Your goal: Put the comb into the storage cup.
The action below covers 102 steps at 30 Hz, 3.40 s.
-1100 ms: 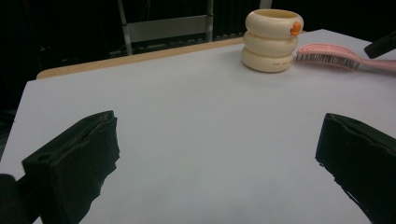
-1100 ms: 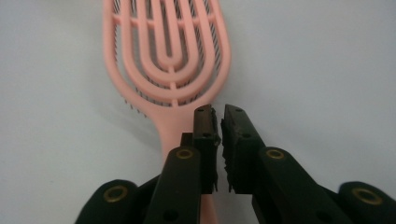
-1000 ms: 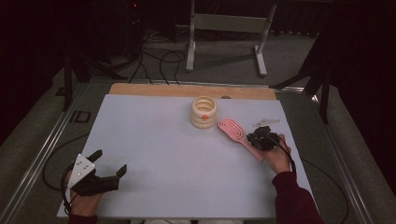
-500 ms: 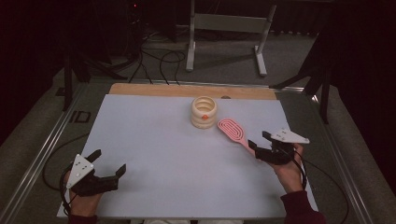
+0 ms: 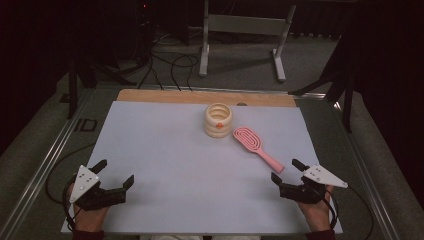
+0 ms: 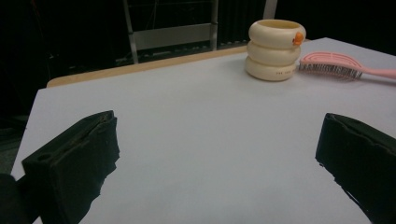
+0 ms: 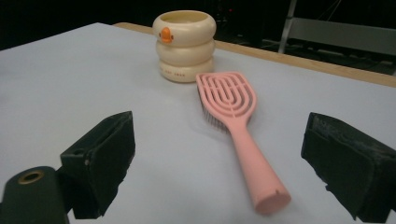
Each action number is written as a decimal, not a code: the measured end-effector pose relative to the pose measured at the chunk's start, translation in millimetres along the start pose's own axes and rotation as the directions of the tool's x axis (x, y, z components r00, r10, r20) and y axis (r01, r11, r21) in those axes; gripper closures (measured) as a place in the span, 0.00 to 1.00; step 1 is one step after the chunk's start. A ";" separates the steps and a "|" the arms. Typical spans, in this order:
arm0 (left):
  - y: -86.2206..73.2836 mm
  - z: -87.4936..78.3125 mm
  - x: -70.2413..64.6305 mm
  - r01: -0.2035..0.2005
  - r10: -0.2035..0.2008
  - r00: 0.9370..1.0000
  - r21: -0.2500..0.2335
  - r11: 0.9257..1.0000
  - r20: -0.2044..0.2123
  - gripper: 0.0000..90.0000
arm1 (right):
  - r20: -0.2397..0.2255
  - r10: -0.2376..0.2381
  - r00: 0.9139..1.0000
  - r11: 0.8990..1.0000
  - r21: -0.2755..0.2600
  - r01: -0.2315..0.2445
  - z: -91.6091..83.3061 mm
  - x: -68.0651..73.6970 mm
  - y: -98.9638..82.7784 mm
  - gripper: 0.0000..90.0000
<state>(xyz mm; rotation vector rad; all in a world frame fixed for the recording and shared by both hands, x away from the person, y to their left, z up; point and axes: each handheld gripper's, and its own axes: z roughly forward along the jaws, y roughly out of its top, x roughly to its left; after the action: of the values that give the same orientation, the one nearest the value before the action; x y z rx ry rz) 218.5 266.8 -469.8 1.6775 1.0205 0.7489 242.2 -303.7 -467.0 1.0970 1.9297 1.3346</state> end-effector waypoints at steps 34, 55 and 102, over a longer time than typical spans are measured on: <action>-4.1 3.2 -1.6 -0.008 0.008 1.000 0.015 1.000 -0.005 0.00 | 0.008 0.078 0.997 0.995 0.065 -0.078 -6.4 -2.5 10.5 0.11; -4.9 5.7 -1.2 -0.002 0.002 1.000 0.015 1.000 -0.010 0.00 | -0.014 -0.007 1.000 0.988 0.152 0.009 15.6 10.3 70.3 0.12; -4.6 4.4 0.6 0.001 -0.001 1.000 0.016 1.000 -0.013 0.00 | -0.057 -0.188 0.980 0.901 0.387 0.196 88.8 6.9 117.1 0.14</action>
<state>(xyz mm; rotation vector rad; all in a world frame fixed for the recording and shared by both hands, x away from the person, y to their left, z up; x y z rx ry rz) 221.2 266.1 -475.6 1.6875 1.0382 0.7536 345.9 -233.7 -389.7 1.0379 2.3164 0.8743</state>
